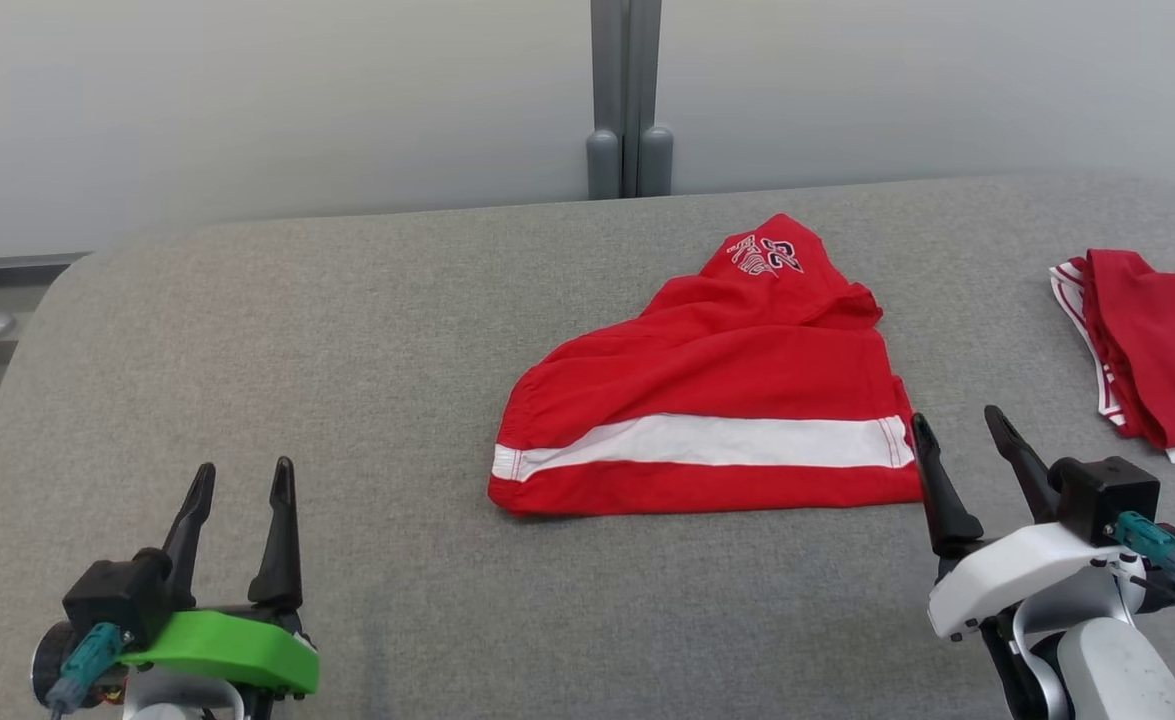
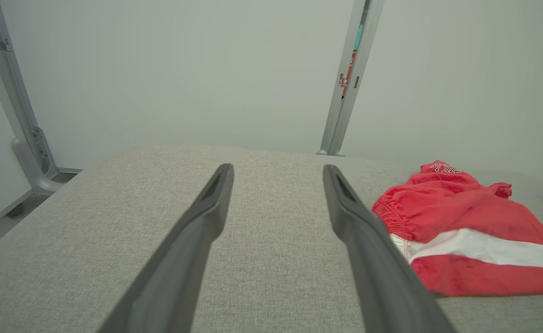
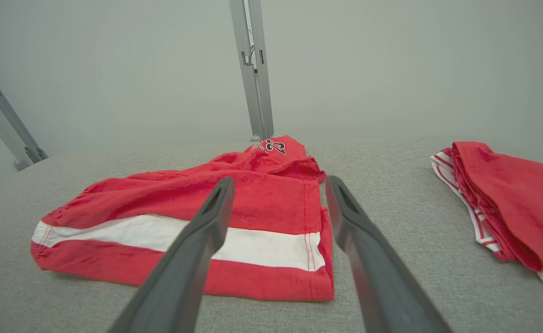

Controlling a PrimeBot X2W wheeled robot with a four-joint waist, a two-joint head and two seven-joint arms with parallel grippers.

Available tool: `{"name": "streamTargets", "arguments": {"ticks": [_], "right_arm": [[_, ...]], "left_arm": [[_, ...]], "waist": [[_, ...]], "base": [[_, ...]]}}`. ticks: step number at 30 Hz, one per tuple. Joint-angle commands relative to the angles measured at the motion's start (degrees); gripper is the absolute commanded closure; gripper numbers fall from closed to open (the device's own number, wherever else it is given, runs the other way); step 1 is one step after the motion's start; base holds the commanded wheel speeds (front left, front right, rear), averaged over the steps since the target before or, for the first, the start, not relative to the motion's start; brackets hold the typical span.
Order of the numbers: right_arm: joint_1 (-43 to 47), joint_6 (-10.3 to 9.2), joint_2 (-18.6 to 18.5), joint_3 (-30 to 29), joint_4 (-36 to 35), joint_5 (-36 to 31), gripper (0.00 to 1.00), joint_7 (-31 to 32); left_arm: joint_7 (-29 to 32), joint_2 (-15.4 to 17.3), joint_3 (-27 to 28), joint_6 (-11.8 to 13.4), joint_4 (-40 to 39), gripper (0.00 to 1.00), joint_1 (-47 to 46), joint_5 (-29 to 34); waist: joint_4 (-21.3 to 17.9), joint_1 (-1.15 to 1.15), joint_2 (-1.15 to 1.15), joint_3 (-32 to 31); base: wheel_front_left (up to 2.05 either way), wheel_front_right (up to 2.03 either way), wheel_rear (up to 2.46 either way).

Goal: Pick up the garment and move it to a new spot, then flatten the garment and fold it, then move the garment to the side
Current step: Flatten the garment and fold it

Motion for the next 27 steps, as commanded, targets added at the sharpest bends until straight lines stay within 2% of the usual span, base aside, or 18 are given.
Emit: {"name": "streamTargets", "arguments": {"ticks": [1, 12, 27], "right_arm": [[0.6, -0.09, -0.3, -0.3, -0.3, -0.2, 0.00, -0.5], [2.0, -0.09, 0.5, -0.7, -2.4, -0.6, 0.00, 0.1], [2.4, -0.09, 0.7, -1.2, -3.9, -0.8, 0.00, 0.5]], "left_arm": [[-0.1, -0.1, 0.5, -0.4, 0.7, 0.00, 1.2, 0.6], [-0.1, -1.1, 1.6, -1.5, 4.1, 0.00, 1.2, 1.4], [-0.1, -1.9, 0.6, -2.3, 5.7, 0.00, -0.4, 1.9]], "waist": [[-0.4, 0.00, 0.00, -0.3], [-1.5, 0.00, 0.00, -0.8], [-0.8, 0.00, 0.00, -0.3]], "base": [[0.00, 0.00, 0.00], [0.00, 0.00, 0.00], [0.00, 0.00, 0.00]]}}
